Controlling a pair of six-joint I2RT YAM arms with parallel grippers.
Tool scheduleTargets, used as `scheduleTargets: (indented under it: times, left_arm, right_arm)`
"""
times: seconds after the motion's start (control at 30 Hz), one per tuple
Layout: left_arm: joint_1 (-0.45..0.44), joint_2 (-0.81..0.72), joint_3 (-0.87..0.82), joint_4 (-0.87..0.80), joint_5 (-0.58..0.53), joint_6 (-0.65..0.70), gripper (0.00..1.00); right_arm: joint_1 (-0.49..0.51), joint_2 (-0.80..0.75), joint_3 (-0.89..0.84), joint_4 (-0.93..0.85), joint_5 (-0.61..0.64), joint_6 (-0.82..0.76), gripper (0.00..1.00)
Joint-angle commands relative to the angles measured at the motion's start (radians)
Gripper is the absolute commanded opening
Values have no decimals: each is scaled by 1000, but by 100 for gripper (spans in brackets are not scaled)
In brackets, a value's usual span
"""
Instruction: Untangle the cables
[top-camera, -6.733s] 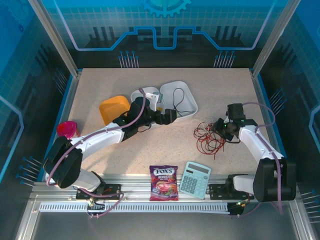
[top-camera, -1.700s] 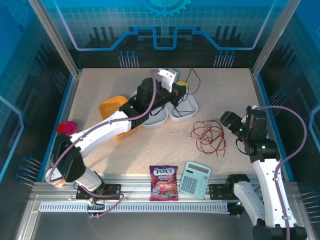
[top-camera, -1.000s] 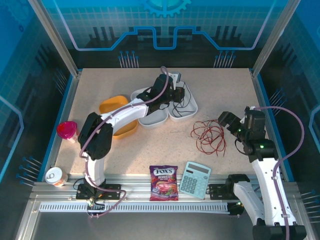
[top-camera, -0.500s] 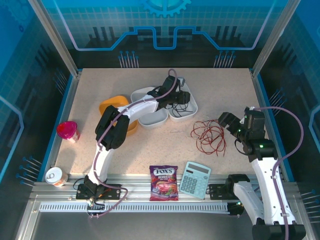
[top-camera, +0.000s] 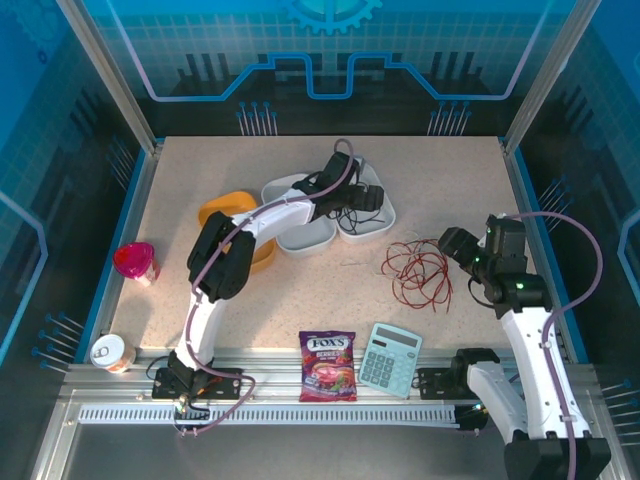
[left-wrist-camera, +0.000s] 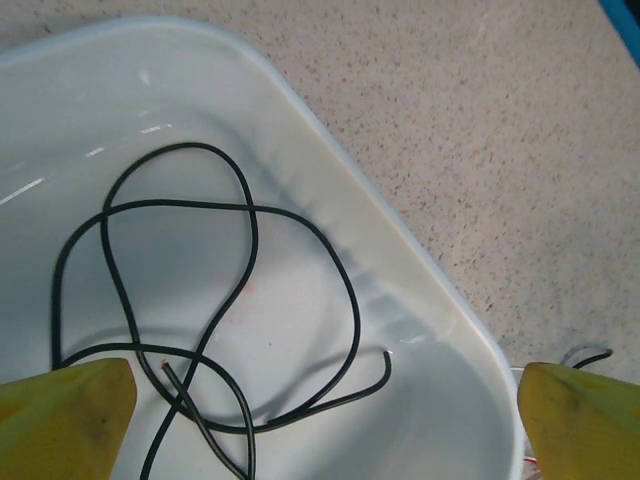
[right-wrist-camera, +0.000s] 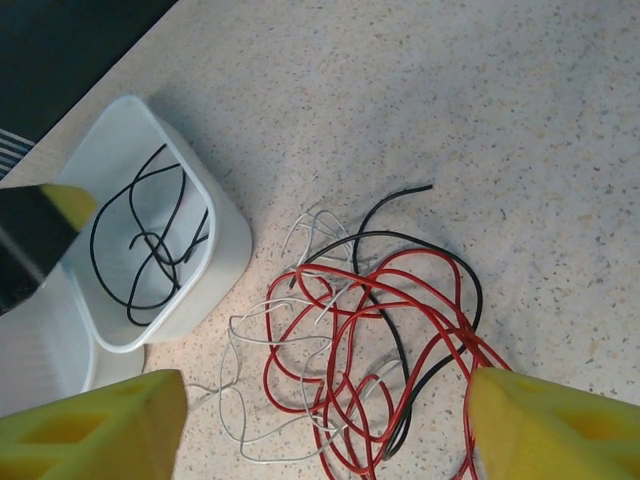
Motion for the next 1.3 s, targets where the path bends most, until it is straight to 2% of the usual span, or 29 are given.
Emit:
scheduleTargets:
  times: [0.0, 0.13, 0.37, 0.67, 0.77, 0.93, 1.27]
  left_arm:
    - [0, -127, -43, -4, -23, 22, 99]
    - [-11, -227, -138, 35, -34, 23, 99]
    - [-37, -420, -361, 144, -34, 23, 99]
    - [-42, -602, -628, 347, 55, -49, 99]
    - [-46, -635, -665, 355, 46, -43, 99]
    - [-46, -666, -700, 371, 22, -35, 99]
    - [-45, -647, -702, 390, 27, -52, 99]
  right_arm:
    - [-25, 10, -7, -32, 63, 22, 69]
    - [-59, 32, -20, -43, 88, 18, 64]
    - [-109, 195, -4, -41, 26, -88, 57]
    - [-127, 459, 60, 7, 42, -161, 55]
    - [-126, 538, 85, 21, -8, -189, 55]
    - [-78, 646, 146, 22, -71, -226, 53]
    - [73, 732, 197, -48, -5, -260, 50]
